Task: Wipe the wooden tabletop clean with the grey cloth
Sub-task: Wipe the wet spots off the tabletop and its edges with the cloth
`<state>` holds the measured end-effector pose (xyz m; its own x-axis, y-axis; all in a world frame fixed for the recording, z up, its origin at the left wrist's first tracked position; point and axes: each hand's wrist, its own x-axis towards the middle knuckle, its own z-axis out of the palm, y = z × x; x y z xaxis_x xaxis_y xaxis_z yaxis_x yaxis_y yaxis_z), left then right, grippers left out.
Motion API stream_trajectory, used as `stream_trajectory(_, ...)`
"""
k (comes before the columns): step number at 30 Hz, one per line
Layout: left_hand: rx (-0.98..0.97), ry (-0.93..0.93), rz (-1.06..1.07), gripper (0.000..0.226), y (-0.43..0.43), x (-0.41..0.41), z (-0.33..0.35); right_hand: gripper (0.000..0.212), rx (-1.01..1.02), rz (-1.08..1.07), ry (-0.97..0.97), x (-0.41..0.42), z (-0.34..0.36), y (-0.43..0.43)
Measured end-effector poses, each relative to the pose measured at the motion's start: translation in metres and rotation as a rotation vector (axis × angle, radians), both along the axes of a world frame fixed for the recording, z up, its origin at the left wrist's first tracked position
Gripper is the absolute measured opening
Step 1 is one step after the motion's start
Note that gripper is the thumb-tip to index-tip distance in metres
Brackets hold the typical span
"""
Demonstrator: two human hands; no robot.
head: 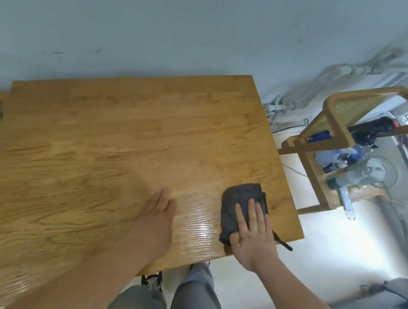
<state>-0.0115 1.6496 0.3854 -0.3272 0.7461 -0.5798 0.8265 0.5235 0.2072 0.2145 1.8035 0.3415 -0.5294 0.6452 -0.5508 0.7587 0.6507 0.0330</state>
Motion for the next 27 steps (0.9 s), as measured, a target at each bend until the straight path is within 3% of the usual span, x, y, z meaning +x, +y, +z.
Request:
stream_trajectory(5, -0.003, -0.019, -0.050, 0.075, 0.006, 0.007, 0.004, 0.075, -0.025, -0.413, 0.060, -0.029, -0.006, -0.004)
stream_trajectory(7, 0.023, -0.031, -0.035, 0.074, 0.008, 0.009, 0.005, 0.077, -0.041, -0.453, 0.111, -0.053, -0.010, -0.035)
stream_trajectory(12, 0.086, -0.105, -0.018, 0.075, 0.016, 0.012, 0.006, 0.073, -0.145, -0.185, 0.136, -0.070, -0.003, -0.093)
stream_trajectory(17, 0.149, -0.113, -0.013, 0.076, 0.038, 0.023, -0.002, 0.069, -0.140, 0.105, 0.049, -0.028, 0.009, -0.034)
stream_trajectory(21, 0.146, -0.099, 0.007, 0.076, 0.071, 0.045, -0.010, 0.069, -0.093, 0.037, -0.054, 0.012, 0.010, 0.039)
stream_trajectory(27, 0.146, -0.082, 0.076, 0.077, 0.132, 0.084, -0.014, 0.071, -0.126, 0.018, -0.038, 0.056, 0.002, 0.124)
